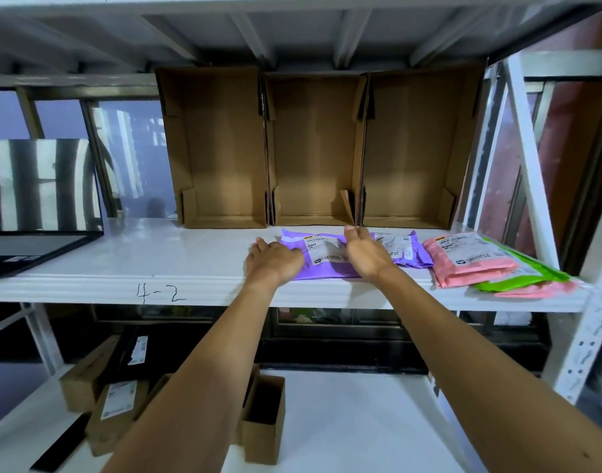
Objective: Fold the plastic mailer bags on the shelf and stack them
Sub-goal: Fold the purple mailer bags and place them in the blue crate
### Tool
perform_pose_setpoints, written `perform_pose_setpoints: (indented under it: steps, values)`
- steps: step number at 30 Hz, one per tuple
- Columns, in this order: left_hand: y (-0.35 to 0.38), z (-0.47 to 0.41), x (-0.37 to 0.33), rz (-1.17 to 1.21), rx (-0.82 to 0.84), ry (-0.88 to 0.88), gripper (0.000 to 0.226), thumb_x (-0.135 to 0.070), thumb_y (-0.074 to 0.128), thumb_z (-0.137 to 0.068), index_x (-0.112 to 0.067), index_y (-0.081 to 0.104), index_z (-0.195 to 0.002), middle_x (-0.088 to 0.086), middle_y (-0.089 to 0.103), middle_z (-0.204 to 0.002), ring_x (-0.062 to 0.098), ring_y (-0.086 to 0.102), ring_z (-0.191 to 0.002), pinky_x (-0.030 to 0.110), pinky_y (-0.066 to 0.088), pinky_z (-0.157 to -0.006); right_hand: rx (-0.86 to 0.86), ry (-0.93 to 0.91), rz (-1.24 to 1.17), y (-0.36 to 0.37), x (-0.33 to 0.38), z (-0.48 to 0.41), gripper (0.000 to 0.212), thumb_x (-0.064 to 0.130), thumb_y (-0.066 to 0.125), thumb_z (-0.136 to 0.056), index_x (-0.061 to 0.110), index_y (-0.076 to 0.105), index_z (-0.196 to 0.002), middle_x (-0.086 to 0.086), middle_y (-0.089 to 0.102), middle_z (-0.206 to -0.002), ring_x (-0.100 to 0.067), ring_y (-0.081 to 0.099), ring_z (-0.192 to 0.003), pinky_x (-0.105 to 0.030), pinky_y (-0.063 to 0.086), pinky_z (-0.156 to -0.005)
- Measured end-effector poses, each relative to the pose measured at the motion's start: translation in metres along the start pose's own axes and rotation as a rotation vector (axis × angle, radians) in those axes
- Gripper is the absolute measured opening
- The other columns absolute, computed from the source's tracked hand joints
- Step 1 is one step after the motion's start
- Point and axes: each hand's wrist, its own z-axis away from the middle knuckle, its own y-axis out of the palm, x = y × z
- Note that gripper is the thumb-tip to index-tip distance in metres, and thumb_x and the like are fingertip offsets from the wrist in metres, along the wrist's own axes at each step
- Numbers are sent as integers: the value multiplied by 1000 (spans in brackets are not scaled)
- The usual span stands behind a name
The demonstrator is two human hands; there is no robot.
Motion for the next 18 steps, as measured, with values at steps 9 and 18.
perform_pose_setpoints:
  steps: [9,18]
  values:
    - [-5,5,6,26,-4,69,46,-38,50,-88,-20,57,-130,6,59,-135,29,51,-125,40,41,-106,-15,30,31,4,-8,-9,65,31,60,-95,12,33,-151,-11,52,-145,-32,49,-130,-42,41,-109]
    - [-6,1,8,97,-27,108,56,-35,54,-90,-24,44,-144,5,52,-146,29,48,-132,38,38,-108,-21,20,-124,2,-9,-10,63,32,73,-89,12,47,-142,4,69,-104,-16,60,-101,-31,46,-92]
